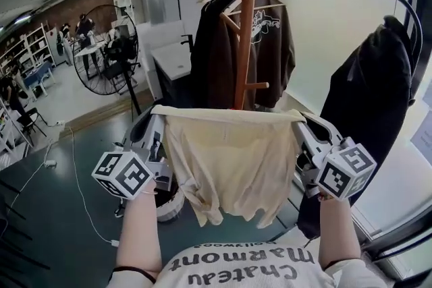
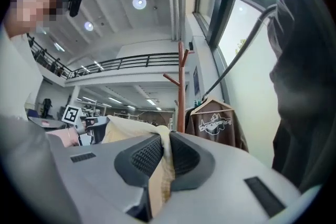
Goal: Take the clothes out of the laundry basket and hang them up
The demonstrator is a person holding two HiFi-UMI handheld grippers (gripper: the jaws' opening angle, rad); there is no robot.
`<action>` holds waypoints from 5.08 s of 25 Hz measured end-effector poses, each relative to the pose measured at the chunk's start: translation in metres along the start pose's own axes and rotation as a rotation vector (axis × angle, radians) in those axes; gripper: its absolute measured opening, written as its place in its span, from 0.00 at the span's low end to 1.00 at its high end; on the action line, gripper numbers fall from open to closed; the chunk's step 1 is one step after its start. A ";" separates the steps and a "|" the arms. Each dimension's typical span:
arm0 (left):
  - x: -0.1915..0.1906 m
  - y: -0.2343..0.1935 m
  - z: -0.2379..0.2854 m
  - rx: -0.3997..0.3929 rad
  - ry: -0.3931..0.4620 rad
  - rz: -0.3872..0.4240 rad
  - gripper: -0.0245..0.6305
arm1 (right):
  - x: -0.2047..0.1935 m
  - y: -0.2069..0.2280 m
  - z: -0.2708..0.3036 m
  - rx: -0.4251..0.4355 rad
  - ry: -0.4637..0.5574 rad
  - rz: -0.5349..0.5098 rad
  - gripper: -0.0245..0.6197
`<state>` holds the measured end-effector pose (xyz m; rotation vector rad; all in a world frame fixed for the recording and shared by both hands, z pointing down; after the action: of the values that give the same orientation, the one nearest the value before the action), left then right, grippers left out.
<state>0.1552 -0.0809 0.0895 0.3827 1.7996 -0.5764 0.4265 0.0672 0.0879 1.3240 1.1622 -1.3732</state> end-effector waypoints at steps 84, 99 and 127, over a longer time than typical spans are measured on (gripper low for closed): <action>-0.006 0.040 0.116 -0.239 -0.081 0.044 0.29 | 0.042 -0.011 0.128 -0.052 0.138 0.114 0.37; -0.119 0.113 -0.034 0.226 -0.083 -0.038 0.06 | -0.082 -0.077 0.032 0.151 0.044 0.156 0.12; -0.175 0.169 -0.097 0.339 -0.180 -0.110 0.06 | -0.144 -0.080 -0.025 0.145 -0.082 0.208 0.12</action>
<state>0.2199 0.1187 0.2462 0.4471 1.5578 -0.9685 0.3595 0.1042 0.2362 1.4336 0.8574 -1.3646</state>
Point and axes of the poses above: the fingertips, and each gripper's own axes: z forward along the fingers, y to its right, x out of its top, the point moved 1 cm from there along -z, backward along the fingers, and after that the axes turned 7 degrees about -y, right-handed, at the moved point
